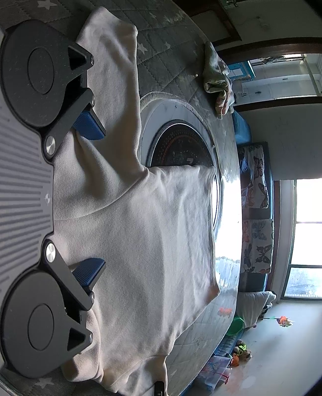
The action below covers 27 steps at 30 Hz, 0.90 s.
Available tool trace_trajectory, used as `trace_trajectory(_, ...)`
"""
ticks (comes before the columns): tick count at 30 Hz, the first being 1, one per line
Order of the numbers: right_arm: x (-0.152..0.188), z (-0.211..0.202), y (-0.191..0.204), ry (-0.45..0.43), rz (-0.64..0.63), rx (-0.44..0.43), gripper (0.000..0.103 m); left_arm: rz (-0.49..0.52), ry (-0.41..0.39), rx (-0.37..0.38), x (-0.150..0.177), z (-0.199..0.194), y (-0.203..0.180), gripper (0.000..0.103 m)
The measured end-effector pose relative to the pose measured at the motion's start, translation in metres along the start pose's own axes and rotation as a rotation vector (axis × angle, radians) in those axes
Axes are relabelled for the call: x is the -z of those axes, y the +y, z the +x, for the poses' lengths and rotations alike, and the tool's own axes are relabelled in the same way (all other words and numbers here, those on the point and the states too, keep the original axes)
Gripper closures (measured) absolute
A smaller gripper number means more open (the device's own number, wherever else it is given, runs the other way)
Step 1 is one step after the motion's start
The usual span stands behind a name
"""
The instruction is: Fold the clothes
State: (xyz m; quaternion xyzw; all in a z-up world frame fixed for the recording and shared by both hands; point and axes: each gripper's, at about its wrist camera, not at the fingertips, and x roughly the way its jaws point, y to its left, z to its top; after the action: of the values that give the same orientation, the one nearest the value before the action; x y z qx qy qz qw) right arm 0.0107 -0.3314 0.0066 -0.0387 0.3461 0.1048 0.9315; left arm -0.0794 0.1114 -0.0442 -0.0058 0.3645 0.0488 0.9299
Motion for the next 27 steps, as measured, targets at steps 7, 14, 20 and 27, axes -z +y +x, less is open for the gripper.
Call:
trace_trajectory(7, 0.016, -0.030, 0.009, 0.004, -0.077, -0.072, 0.000, -0.001, 0.000, 0.001, 0.000, -0.001, 0.000, 0.000)
trace_trajectory(14, 0.029, -0.051, -0.002, 0.023, -0.053, -0.077, 0.000, 0.003, 0.000, 0.003, 0.001, -0.001, 0.001, 0.000)
trace_trajectory(20, 0.026, -0.036, -0.023, 0.020, -0.080, 0.042, 0.000, 0.006, 0.000, 0.006, 0.001, -0.001, 0.001, 0.000)
trace_trajectory(27, 0.021, -0.031, -0.053, 0.002, -0.094, 0.128, 0.000, 0.013, -0.003, 0.010, 0.001, 0.000, 0.002, 0.000)
